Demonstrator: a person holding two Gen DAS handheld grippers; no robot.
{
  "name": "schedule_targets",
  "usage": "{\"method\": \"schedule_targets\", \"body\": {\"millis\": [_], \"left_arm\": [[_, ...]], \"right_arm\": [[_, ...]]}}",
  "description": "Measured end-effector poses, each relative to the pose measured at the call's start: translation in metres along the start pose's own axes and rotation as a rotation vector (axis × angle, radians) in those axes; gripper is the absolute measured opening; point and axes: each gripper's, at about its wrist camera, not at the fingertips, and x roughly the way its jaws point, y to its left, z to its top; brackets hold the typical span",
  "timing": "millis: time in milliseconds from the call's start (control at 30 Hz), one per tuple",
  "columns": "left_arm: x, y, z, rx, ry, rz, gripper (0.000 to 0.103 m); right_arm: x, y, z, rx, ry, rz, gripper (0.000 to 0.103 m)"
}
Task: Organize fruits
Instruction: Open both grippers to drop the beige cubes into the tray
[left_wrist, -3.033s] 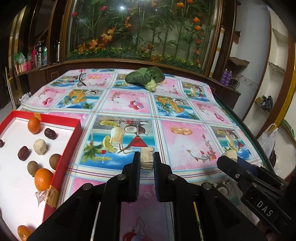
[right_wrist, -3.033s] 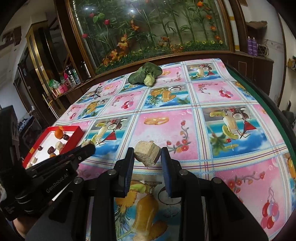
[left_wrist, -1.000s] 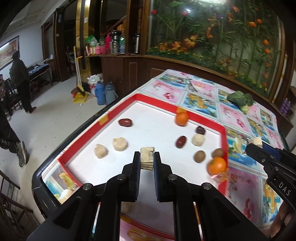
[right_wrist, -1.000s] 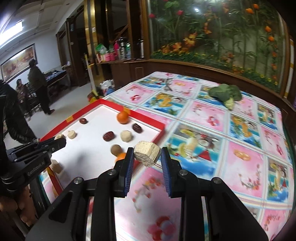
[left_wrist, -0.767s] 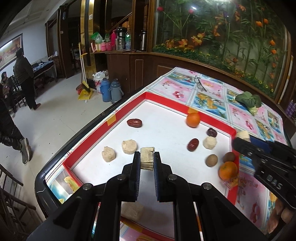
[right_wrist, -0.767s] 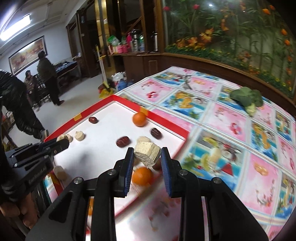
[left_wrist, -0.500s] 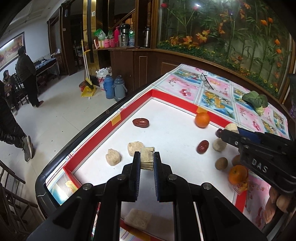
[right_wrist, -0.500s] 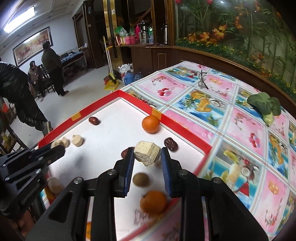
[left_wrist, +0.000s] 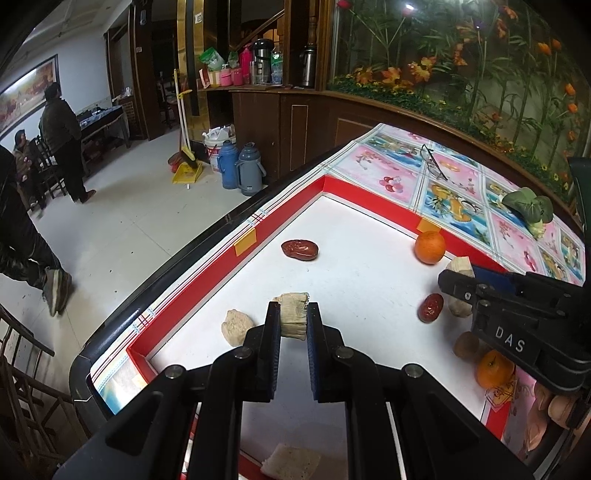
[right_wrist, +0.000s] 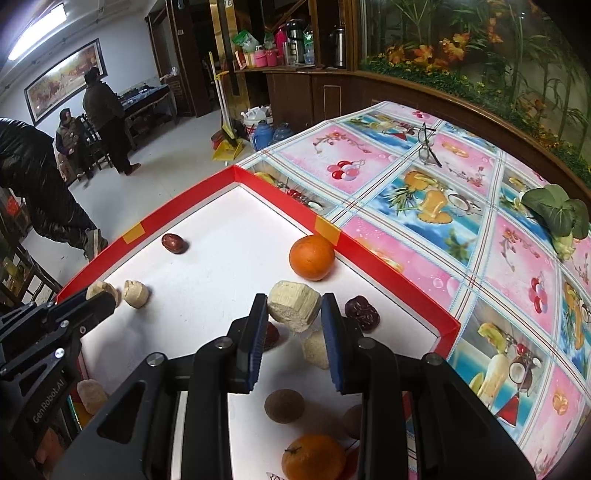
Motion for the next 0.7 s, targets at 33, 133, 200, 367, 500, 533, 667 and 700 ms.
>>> {"method": "schedule_targets", "body": {"millis": [33, 133, 200, 367, 500, 533, 667, 700], "left_arm": [[0.000, 0.000, 0.000, -0.001, 0.002, 0.001, 0.011], [0.001, 0.002, 0.001, -0.008, 0.006, 0.003, 0.011], [0.002, 0.003, 0.001, -0.013, 0.010, 0.002, 0.011], [0.002, 0.008, 0.003, -0.026, 0.008, 0.008, 0.011], [0.004, 0.009, 0.005, -0.034, 0.011, 0.007, 0.011], [0.005, 0.009, 0.006, -0.033, 0.013, 0.007, 0.011], [0.008, 0.010, 0.006, -0.043, 0.027, 0.003, 0.012], [0.007, 0.012, 0.006, -0.052, 0.027, 0.001, 0.016]], "right_arm": [[0.001, 0.000, 0.001, -0.003, 0.003, -0.002, 0.031], [0.005, 0.002, 0.000, -0.009, 0.021, -0.001, 0.031], [0.007, 0.002, 0.001, -0.011, 0.023, -0.004, 0.031], [0.011, 0.001, 0.006, -0.003, 0.023, -0.003, 0.032], [0.011, 0.005, 0.011, -0.010, 0.014, 0.002, 0.032], [0.012, 0.006, 0.012, -0.012, 0.013, 0.004, 0.032], [0.016, 0.011, 0.017, -0.022, 0.016, 0.013, 0.032], [0.020, 0.012, 0.019, -0.024, 0.027, 0.016, 0.032]]}}
